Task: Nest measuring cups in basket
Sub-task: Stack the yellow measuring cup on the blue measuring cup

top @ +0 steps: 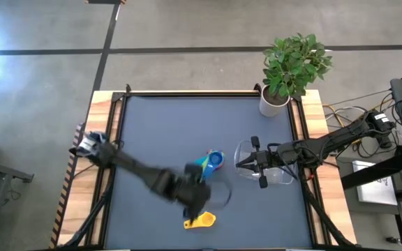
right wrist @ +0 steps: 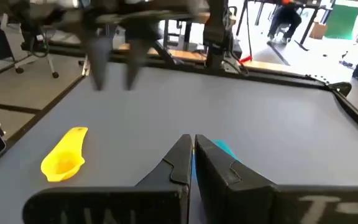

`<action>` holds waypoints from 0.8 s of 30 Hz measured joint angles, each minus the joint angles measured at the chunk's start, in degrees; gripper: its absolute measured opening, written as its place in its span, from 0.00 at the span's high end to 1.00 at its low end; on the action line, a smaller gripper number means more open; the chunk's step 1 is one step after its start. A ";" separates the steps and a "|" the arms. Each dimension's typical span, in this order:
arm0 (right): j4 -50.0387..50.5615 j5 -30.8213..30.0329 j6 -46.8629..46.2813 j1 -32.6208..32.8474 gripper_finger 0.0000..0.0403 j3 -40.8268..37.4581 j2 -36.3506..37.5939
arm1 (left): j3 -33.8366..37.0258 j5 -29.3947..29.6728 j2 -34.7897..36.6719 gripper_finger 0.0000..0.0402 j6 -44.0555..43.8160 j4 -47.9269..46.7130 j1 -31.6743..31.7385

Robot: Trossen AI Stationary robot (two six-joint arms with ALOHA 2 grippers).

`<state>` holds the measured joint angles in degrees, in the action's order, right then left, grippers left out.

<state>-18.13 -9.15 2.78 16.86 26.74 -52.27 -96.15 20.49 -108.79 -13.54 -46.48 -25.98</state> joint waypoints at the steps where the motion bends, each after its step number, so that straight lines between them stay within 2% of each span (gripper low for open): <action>1: -0.48 -0.01 0.01 0.00 0.98 0.00 0.00 | 1.01 2.50 -0.02 0.61 -0.72 1.51 -2.11; 4: -0.63 0.00 0.05 0.00 0.98 0.02 0.00 | 3.76 6.89 -0.19 0.61 -3.28 7.50 -6.85; 7: -0.62 0.00 0.09 0.00 0.98 0.02 0.00 | 7.90 7.48 -0.15 0.61 -3.72 15.46 -9.71; 11: -0.60 0.00 0.20 0.00 0.98 0.02 0.00 | 13.25 1.33 -0.15 0.61 -6.54 24.55 -10.09; 14: -0.57 0.02 0.20 0.00 0.98 0.02 0.00 | 17.11 -0.61 -0.15 0.61 -11.17 26.76 -9.85; 18: -0.59 0.02 0.22 0.00 0.98 0.02 0.00 | 20.66 1.01 -0.15 0.60 -20.86 26.64 -9.99; 24: -0.57 0.02 0.22 0.00 0.98 0.02 0.00 | 22.98 0.27 -0.87 0.48 -28.69 27.18 -10.14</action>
<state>-18.70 -9.13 3.01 16.86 26.76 -52.27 -73.17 20.76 -109.66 -42.22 -19.30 -36.12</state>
